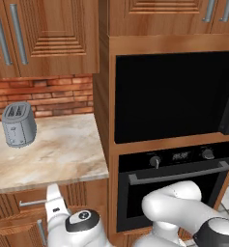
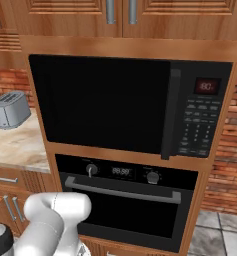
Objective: Take the tongs from the drawer on the left and place them on the dining counter next to the tray containing the hot dog.
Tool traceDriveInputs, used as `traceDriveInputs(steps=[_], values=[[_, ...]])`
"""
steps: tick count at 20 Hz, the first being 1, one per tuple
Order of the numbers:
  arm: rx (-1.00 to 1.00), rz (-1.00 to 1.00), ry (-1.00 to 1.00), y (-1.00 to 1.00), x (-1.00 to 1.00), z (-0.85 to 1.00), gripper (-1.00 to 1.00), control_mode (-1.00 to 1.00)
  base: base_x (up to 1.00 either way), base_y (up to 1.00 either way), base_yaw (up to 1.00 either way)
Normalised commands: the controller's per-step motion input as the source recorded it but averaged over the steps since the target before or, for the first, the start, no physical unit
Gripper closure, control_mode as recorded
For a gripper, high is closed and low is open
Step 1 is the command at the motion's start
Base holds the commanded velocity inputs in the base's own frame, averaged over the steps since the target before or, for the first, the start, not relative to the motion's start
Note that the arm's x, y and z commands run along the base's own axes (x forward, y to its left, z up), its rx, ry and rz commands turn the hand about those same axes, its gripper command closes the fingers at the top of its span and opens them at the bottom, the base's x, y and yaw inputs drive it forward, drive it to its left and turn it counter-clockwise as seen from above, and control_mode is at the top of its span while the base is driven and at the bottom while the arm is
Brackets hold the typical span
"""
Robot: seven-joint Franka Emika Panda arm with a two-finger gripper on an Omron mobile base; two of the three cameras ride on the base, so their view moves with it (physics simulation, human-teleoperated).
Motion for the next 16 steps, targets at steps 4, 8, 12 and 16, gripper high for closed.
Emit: traceDriveInputs(steps=[4,8,12,16], values=[[0.00,0.00,0.00,0.12,0.11,-0.51,-1.00,-1.00,0.00,0.00,0.00],[0.00,0.00,0.00,0.21,0.05,-0.50,-1.00,-1.00,0.00,0.00,0.00],[0.00,0.00,0.00,0.27,0.01,-0.51,-1.00,-1.00,0.00,0.00,0.00],[0.00,0.00,0.00,0.20,0.01,-0.24,-1.00,-1.00,0.00,0.00,0.00]])
